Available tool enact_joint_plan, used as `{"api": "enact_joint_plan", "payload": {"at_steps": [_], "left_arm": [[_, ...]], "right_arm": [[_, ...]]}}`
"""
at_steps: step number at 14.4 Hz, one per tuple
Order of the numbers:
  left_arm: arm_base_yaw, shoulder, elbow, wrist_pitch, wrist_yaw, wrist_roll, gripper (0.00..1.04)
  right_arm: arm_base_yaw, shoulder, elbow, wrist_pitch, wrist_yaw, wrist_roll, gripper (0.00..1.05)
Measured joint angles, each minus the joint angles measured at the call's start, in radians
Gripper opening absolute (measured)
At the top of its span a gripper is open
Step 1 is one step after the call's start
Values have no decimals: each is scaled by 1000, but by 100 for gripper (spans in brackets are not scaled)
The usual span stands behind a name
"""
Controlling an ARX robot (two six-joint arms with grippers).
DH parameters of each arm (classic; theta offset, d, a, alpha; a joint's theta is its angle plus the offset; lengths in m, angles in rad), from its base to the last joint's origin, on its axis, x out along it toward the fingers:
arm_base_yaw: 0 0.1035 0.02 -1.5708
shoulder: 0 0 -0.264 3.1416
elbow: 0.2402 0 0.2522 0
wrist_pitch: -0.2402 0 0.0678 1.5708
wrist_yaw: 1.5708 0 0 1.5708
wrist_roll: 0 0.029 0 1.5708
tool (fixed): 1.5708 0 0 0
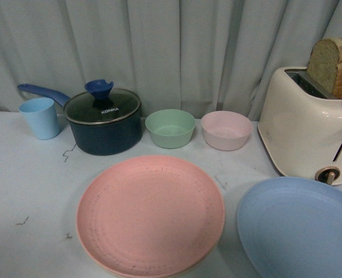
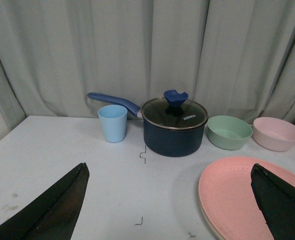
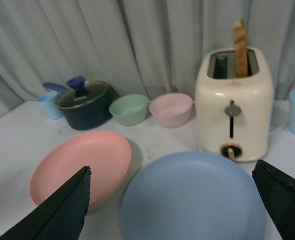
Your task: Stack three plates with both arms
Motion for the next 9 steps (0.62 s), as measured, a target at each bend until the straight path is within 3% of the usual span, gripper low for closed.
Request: {"api": "enact_joint_plan", "payload": {"at_steps": [1,2,4,7,9], "left_arm": [[0,0,0,0,0,0,98],[0,0,0,1,0,0,98],[0,0,0,0,0,0,98],[0,0,0,0,0,0,98],[0,0,0,0,0,0,98]], "right_arm": [[-52,104,2,146,-88,18,98],[-105,251,2,285,-68,26,98],[-137,568,21,554,69,22,98],[-57,1120,77,917,356,2,98],[-5,1334,129,969,443,16,98]]}}
